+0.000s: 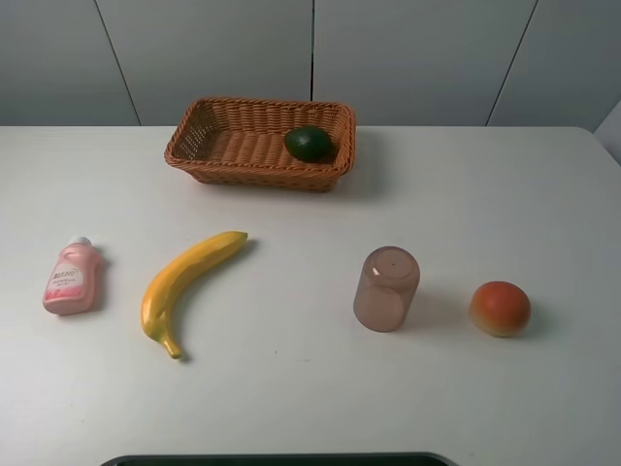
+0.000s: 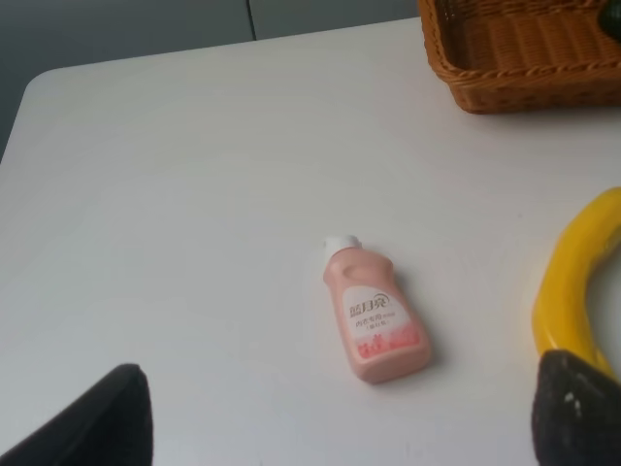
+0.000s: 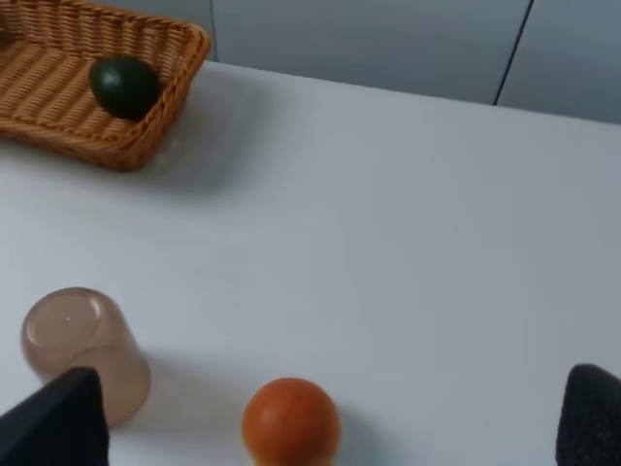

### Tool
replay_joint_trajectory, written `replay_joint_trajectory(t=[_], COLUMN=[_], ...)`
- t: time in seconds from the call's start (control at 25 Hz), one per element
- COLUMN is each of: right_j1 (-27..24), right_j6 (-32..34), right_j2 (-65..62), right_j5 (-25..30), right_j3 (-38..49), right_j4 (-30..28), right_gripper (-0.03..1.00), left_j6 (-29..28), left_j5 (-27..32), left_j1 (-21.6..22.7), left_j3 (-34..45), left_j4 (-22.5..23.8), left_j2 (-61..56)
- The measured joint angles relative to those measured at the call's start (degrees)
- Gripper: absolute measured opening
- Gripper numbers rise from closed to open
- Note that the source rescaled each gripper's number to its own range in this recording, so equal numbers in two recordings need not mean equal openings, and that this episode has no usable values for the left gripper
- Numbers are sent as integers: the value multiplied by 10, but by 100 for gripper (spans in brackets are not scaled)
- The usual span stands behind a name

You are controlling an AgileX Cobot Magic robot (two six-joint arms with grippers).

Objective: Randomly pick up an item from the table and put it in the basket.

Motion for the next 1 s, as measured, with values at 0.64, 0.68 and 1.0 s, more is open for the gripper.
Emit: replay_joint_trajectory(t=[0.64,0.68,1.0], right_j1=[0,0,0], right_j6=[14,14,14], right_j2=[-132,-131,-132], right_j5=[-15,-15,-16], right_j3=[115,115,115], right_j4=[11,11,27], right_gripper=[100,100,100], left_j6=[-1,-1,-1], left_j5=[0,0,0], left_j1=[0,0,0], left_j3=[0,0,0], left_j4=[0,0,0], left_j2=[0,0,0])
